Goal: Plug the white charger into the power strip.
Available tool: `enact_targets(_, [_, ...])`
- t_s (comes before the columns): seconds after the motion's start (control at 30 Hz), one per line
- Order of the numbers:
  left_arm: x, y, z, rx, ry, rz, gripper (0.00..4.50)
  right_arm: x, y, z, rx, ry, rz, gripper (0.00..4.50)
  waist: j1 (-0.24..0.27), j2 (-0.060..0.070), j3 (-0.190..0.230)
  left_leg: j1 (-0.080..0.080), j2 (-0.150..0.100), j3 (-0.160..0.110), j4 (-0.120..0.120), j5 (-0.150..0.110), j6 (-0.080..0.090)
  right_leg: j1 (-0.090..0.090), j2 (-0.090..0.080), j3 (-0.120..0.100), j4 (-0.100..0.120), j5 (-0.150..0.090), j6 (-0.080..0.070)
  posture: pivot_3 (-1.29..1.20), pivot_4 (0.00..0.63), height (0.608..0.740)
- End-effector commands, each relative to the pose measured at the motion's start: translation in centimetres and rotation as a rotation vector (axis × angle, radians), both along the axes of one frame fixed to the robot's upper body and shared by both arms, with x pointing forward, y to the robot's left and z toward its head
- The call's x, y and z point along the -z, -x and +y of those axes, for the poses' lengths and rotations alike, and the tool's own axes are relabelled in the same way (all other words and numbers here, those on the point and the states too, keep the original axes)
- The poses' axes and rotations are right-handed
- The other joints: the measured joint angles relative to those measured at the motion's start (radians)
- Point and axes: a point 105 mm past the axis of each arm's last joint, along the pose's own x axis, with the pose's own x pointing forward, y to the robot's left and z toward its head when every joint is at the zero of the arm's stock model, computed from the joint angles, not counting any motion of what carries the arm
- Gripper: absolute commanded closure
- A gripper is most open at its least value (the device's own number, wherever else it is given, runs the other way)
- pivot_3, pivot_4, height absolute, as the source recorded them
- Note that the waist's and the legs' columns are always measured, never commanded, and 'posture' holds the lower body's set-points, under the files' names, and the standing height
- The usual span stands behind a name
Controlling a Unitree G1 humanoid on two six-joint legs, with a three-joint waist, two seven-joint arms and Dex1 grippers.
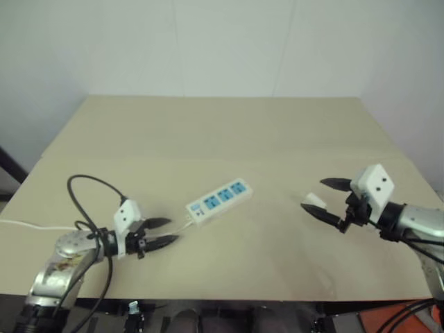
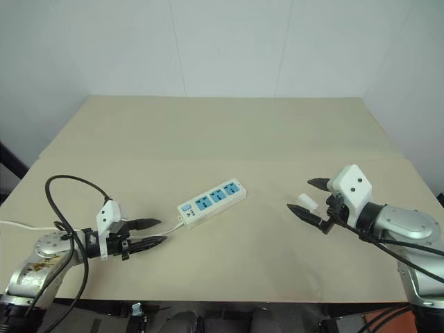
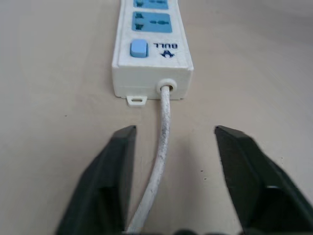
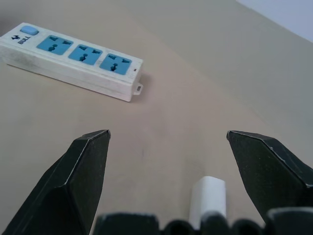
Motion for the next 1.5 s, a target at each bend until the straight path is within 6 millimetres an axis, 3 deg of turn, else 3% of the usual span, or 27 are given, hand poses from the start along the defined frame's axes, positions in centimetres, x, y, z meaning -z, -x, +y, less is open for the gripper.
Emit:
enact_targets(0.03, [-2.4, -0.7, -1.3, 0.031, 0.058, -0.104, 0.61, -1.0, 0.0, 0.4, -0.025, 0.017, -0.049, 0.00, 0.000, 0.000, 0.000, 0.000, 0.000, 0.000, 0.000, 0.000, 0.000, 0.000, 0.000, 0.000, 0.000, 0.000, 0.000, 0.00, 0.150, 0.740])
enact_targets(0.1, [-2.2, -2.2, -1.9, -0.018, 0.067, -0.174, 0.02, -1.0, 0.0, 0.5, -0.025, 0.013, -0.050, 0.00, 0.000, 0.000, 0.000, 0.000, -0.001, 0.000, 0.000, 0.000, 0.000, 0.000, 0.000, 0.000, 0.000, 0.000, 0.000, 0.00, 0.150, 0.740])
enact_targets(0.37, [0.6, -5.5, -5.0, 0.060, -0.005, -0.171, 0.02, -1.3, 0.1, 0.7, -0.023, 0.007, -0.064, 0.00, -0.004, 0.000, 0.000, 0.000, -0.002, 0.000, 0.000, 0.000, 0.000, 0.001, 0.001, 0.000, 0.000, 0.000, 0.000, 0.00, 0.150, 0.740])
enact_targets(0.57, [1.8, -6.5, -6.8, 0.084, 0.022, -0.156, 0.02, -1.4, 0.4, 0.8, -0.021, 0.006, -0.067, 0.00, -0.004, 0.000, 0.000, 0.000, -0.002, 0.000, 0.000, 0.000, 0.000, 0.000, 0.001, 0.000, 0.000, 0.000, 0.000, 0.00, 0.150, 0.740])
enact_targets(0.73, [3.0, -6.3, -6.7, 0.068, 0.021, -0.135, 0.02, -1.5, 0.6, 0.9, -0.024, 0.003, -0.070, 0.00, -0.001, 0.000, 0.000, 0.001, -0.002, 0.000, 0.001, 0.000, 0.000, 0.002, 0.000, 0.000, 0.000, 0.000, 0.000, 0.00, 0.150, 0.740])
enact_targets(0.93, [3.9, -5.7, -6.2, 0.043, 0.057, -0.157, 1.19, -1.7, 0.6, 1.0, -0.036, 0.001, -0.070, 0.00, -0.001, 0.001, -0.001, 0.002, -0.002, 0.000, 0.001, 0.000, 0.000, 0.003, 0.000, 0.000, 0.000, 0.000, 0.000, 0.00, 0.150, 0.740])
enact_targets(1.23, [1.1, -3.2, -8.5, 0.366, 0.102, -0.190, 1.19, -3.0, -0.7, 1.2, -0.151, 0.082, -0.057, 0.00, -0.010, 0.002, -0.002, 0.002, -0.002, 0.000, 0.001, 0.000, 0.001, 0.003, 0.001, 0.000, -0.001, 0.000, 0.000, 0.00, 0.150, 0.740])
enact_targets(1.33, [1.6, -2.2, -8.8, 0.474, 0.065, -0.143, 1.19, -2.9, -1.4, 1.1, -0.178, 0.108, -0.034, 0.00, -0.011, 0.002, -0.002, 0.001, -0.002, 0.000, 0.001, -0.001, 0.001, 0.002, 0.001, -0.001, -0.001, 0.000, 0.000, 0.00, 0.150, 0.740])
enact_targets(1.5, [3.8, -2.4, -8.9, 0.480, -0.015, -0.126, 1.19, -2.6, -2.7, 1.6, -0.166, 0.107, 0.032, 0.00, -0.009, 0.002, -0.002, 0.001, -0.002, 0.000, 0.001, -0.001, 0.001, 0.002, 0.000, -0.001, -0.002, 0.000, 0.000, 0.00, 0.150, 0.740])
